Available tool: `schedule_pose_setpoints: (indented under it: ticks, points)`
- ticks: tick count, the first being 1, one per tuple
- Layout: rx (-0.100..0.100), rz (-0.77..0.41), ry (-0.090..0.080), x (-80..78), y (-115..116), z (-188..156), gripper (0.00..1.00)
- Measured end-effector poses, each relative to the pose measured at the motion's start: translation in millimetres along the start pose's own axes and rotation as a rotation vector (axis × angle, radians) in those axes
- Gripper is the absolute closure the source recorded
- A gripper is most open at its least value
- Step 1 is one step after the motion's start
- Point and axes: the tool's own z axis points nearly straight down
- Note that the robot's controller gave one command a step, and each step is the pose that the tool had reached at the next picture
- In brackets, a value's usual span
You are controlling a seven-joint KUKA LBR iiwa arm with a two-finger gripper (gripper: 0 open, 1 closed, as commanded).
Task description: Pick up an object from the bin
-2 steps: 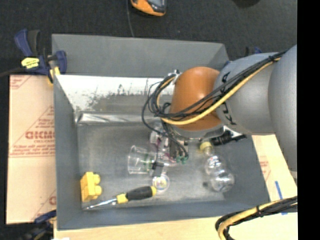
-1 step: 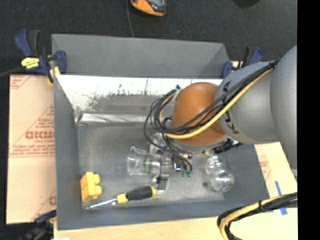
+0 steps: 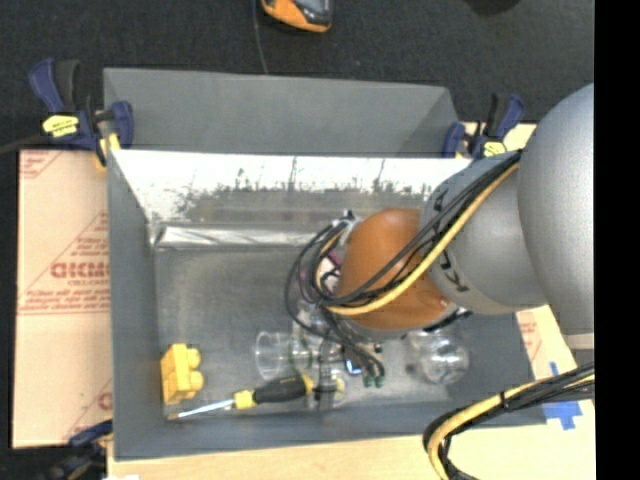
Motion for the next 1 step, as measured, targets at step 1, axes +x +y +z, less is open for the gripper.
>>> schedule_pose_setpoints:
  ticks: [1]
  points:
    - [0.005,-0.335,-0.016,9.4,-3.1,10.0,1.00]
